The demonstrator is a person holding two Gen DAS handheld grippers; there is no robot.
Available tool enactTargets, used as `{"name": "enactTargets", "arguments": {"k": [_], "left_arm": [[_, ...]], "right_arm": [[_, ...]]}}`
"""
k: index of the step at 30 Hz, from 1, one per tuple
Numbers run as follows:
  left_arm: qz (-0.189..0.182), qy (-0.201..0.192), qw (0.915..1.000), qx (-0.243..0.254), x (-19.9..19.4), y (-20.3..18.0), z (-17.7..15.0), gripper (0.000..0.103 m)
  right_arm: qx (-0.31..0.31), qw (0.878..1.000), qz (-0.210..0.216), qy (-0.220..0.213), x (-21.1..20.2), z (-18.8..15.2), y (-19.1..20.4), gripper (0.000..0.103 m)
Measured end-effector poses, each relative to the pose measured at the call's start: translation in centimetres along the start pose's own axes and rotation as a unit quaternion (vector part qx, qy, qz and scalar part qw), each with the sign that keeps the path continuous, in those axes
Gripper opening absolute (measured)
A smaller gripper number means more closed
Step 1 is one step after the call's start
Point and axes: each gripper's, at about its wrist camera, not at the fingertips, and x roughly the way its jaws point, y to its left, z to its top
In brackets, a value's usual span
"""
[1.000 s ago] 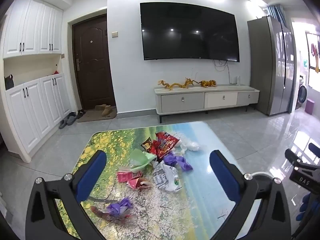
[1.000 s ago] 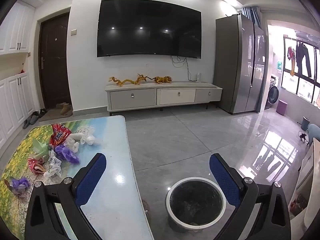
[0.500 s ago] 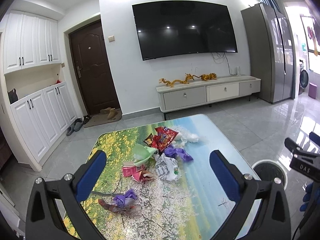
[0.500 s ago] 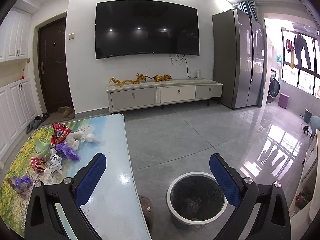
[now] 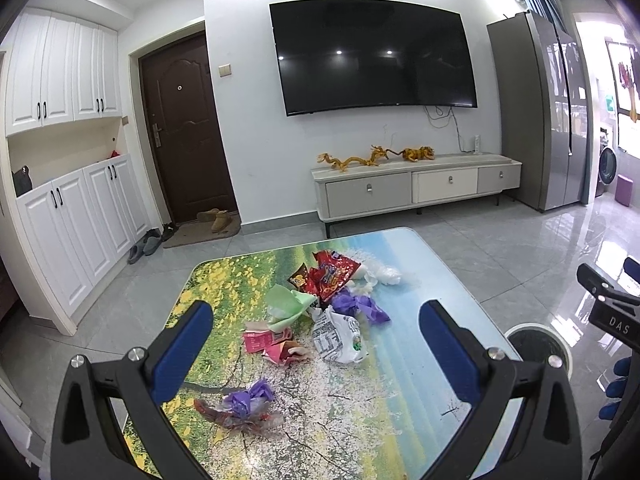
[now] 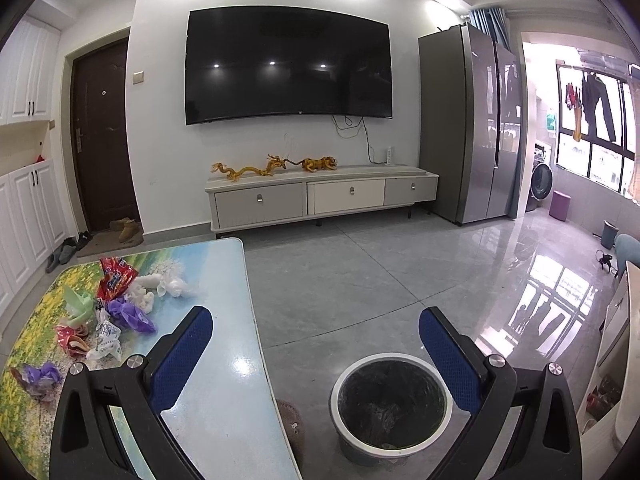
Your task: Collect trash
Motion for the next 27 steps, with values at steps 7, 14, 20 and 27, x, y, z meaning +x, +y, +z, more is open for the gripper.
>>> {"name": "enactTargets", "arguments": {"k": [7,14,20,27], "left_arm": [[-0.007,-0.016,0.9997,-0.016,0.0,2.0,0.4,0.103],[-0.025,0.004,0.9988,-0.041,3.4,4.7,0.2,0.103],[-0.047,0.012,0.9980,-0.041,6.1,6.5,0.5,0.103],[-0.056,0.018,0.9970,-0.050,7.7,10.1,0.6,0.103]], "right_arm": [[-0.004,1.000,0.007,-0.018,-0.6,1.3,1.1,0.103],[-0.016,1.000,0.013,-0.004,0.7,2.4,3.1,0.103],[-0.017,1.000,-0.007,-0.010,1.2,3.7,3.8,0.103],[-0.028,0.999,-0.008,0.019,2.1,4.2,5.4,0.103]]}}
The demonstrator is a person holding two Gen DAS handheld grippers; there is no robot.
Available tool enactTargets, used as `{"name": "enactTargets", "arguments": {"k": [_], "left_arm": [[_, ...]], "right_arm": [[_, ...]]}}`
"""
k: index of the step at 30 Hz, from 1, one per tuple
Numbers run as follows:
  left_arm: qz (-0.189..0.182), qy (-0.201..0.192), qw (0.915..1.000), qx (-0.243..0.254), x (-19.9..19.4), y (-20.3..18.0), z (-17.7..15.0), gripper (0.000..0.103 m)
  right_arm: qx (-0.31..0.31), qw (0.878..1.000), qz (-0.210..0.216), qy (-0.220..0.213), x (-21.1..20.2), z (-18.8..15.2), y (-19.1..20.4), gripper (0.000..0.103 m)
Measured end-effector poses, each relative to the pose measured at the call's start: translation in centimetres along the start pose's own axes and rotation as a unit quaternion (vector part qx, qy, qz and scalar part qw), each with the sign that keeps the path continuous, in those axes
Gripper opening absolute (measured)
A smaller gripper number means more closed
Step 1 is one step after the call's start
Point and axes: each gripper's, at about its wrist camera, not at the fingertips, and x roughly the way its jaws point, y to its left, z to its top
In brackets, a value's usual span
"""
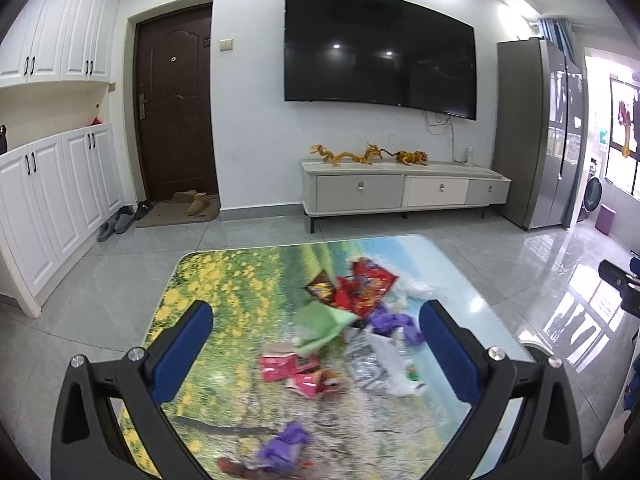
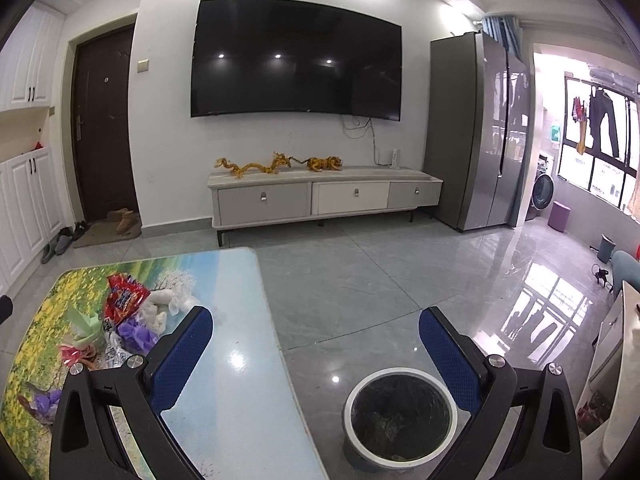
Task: Collect trash
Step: 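Grasp the white printed bag with the right tool while the left tool grasps the pink wrapper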
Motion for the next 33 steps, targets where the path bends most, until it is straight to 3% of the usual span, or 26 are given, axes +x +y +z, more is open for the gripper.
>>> {"name": "enactTargets", "arguments": {"k": [6,10,14,17,22,27,33], "left_arm": [[0.022,0.030,0.9992,-0.011,1.3,6.2,-0.7,0.103],[0.008,0.055,0.9981,-0.027,1.6,10.5,-1.9,0.103],[-0.031,0.076,0.9958,-0.041,1.4,12.7,-3.4,0.103],[-0.072,0.090,0.9925,-0.041,1.5,12.3,-4.9,0.102],[-0.116,0.107,0.9873,-0.023,2.1,10.4,-6.7,0.099],[-0.156,0.125,0.9797,-0.012,3.3,8.8,-7.8,0.096],[-0.179,0.155,0.9715,0.009,5.1,7.1,-9.2,0.087]], "right_arm": [[-0.030,0.996,0.069,0.045,1.4,-0.2,3.6,0.103],[-0.047,0.986,0.133,0.084,3.1,-0.8,6.6,0.103],[-0.071,0.970,0.198,0.126,5.1,-1.4,10.3,0.085],[-0.093,0.955,0.237,0.151,6.4,-1.9,13.0,0.072],[-0.117,0.942,0.265,0.172,7.7,-2.7,15.8,0.069],[-0.119,0.940,0.264,0.180,9.3,-2.8,16.3,0.060],[-0.122,0.936,0.273,0.188,10.4,-3.4,16.7,0.057]]}}
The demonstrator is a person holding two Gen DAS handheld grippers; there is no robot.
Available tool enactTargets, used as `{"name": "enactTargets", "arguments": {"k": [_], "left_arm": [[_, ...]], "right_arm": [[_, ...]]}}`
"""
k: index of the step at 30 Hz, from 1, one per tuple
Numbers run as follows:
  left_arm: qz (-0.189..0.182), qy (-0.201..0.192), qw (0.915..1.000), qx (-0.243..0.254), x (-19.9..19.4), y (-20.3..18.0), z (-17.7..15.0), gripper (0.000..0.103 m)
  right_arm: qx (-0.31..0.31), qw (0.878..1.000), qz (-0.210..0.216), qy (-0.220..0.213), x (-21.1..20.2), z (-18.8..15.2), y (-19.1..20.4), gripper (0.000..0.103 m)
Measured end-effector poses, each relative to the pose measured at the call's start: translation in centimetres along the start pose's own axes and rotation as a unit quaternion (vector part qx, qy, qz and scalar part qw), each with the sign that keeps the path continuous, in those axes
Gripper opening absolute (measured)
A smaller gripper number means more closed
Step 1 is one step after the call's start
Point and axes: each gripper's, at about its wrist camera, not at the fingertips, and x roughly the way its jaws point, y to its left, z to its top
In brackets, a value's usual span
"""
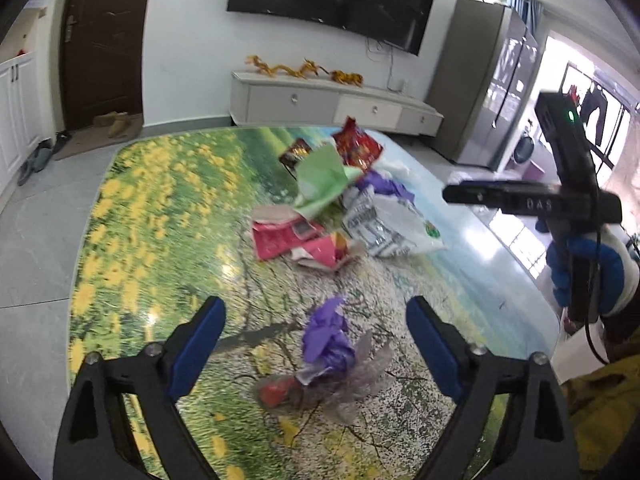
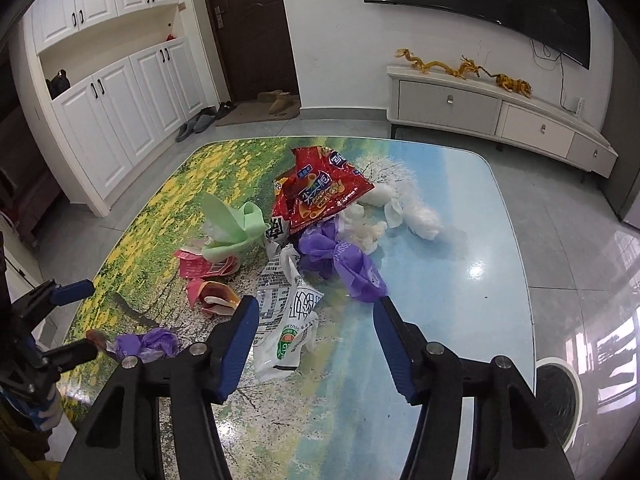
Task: Collect trash
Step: 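Grasp the white printed bag with the right tool while the left tool grasps the pink wrapper, then carry both items over the bin and open both tools to drop them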
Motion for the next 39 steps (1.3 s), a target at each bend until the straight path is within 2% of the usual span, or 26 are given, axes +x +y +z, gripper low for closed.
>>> {"name": "enactTargets", "arguments": {"k": [5,8,13,17,19,22,26,28,30,39], "left_arm": [[-0.004,0.025,0.9997,0.005,1.7,-0.3,-0.9,0.083],[-0.007,0.024,0.9997,-0.002,1.8,-0.1,-0.7,0.083],[-0.008,0.015,0.9998,-0.011,2.1,0.0,2.1,0.083],[0.002,0.019,0.9998,0.011,3.6,-0.8,4.1,0.083],[0.005,0.028,0.9994,0.022,4.7,-1.2,4.8,0.080],[0.002,0.040,0.9987,0.032,5.8,-1.4,5.2,0.078],[0.001,0.057,0.9974,0.044,7.0,-1.6,5.5,0.075],[0.011,0.066,0.9965,0.049,7.6,-1.7,5.5,0.075],[0.019,0.075,0.9957,0.051,8.3,-1.6,5.6,0.075],[0.039,0.111,0.9912,0.061,10.1,-2.4,5.2,0.075]], "right_arm": [[0.010,1.000,-0.001,0.004,1.0,0.2,-1.0,0.057],[0.012,1.000,0.003,0.004,1.3,0.3,-1.4,0.057],[0.012,1.000,0.024,0.007,1.8,0.0,-1.3,0.057],[0.014,0.998,0.056,0.015,2.6,-0.5,-1.0,0.057],[0.016,0.997,0.074,0.023,3.2,-0.6,-0.9,0.056],[0.011,0.994,0.099,0.037,4.3,-0.7,-0.5,0.050],[0.011,0.991,0.121,0.058,6.5,-0.7,-0.6,0.031],[0.011,0.990,0.130,0.060,6.8,-0.7,-0.7,0.026],[0.008,0.989,0.136,0.056,6.5,-0.8,-0.9,0.016],[0.010,0.990,0.137,0.037,4.3,-2.7,-3.2,0.012]]}}
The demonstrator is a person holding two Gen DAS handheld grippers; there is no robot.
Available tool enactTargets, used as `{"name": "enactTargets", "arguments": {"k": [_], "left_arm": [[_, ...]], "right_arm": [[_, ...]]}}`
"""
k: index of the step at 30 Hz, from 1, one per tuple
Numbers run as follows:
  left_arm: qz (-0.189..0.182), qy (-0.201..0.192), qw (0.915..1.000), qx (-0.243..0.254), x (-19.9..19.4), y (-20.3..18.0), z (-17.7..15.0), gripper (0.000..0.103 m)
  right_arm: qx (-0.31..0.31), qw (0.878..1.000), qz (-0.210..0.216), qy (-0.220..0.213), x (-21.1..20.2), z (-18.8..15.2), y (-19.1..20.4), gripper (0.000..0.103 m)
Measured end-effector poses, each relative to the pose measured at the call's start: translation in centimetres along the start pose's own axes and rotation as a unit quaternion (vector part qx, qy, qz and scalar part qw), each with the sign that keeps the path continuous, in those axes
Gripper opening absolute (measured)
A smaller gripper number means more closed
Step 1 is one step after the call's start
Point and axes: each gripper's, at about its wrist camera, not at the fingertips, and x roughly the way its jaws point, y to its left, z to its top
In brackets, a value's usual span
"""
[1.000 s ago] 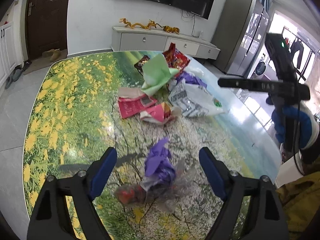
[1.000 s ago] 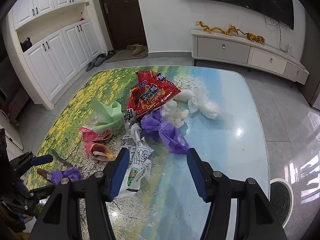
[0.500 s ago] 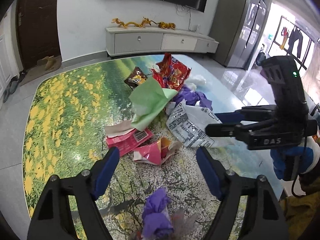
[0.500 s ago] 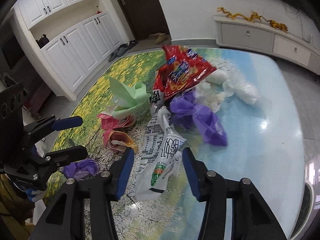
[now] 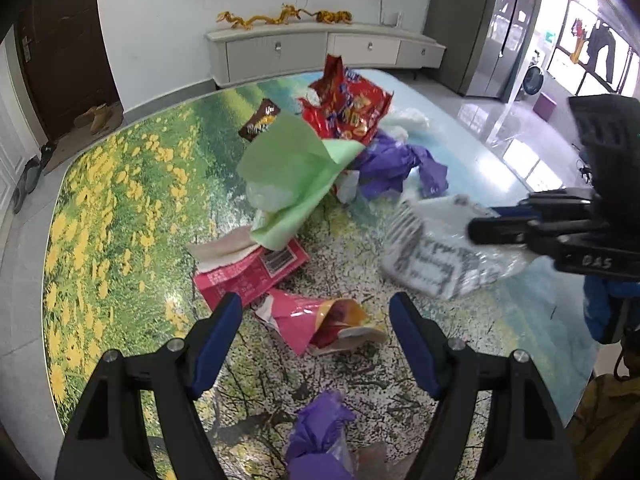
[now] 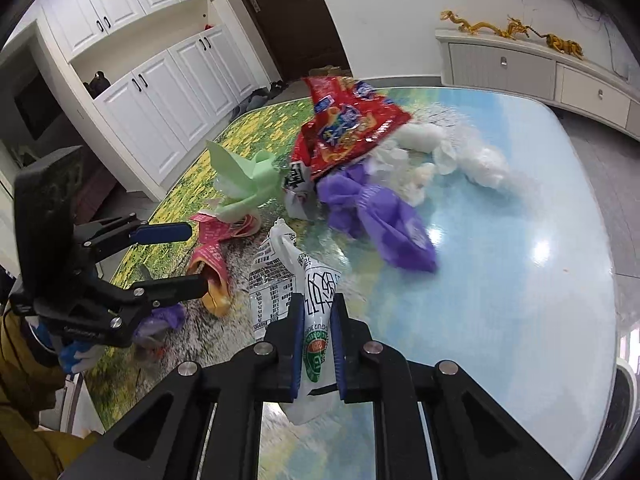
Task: Collect trash
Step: 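Carry both items over the bin and open both tools to drop them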
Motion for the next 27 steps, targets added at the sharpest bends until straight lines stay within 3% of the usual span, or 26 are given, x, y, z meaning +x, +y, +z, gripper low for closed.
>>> {"name": "enactTargets", "arguments": {"k": [5,10,15,18,27], "left_arm": [[0.023,0.025,0.9982,-0.050,0.5,0.0,0.5,0.075],[0.049,0.041,0.9871,-0.147,0.3,0.7,0.2,0.075],[0.062,0.051,0.9781,-0.192,1.2,0.0,0.4,0.074],[0.072,0.063,0.9737,-0.207,2.2,-0.2,0.5,0.044],[0.075,0.043,0.9741,-0.209,0.5,-2.0,-0.6,0.038]], "right_arm": [[0.008,1.000,-0.005,-0.022,-1.8,-0.8,-1.0,0.012],[0.008,0.999,-0.008,-0.041,-3.4,-1.2,-1.4,0.012],[0.014,0.998,-0.006,-0.063,-5.0,-1.9,-2.5,0.012],[0.018,0.997,-0.007,-0.076,-6.2,-2.3,-2.8,0.012],[0.025,0.992,-0.048,-0.112,-11.1,-4.9,-4.2,0.012]]}}
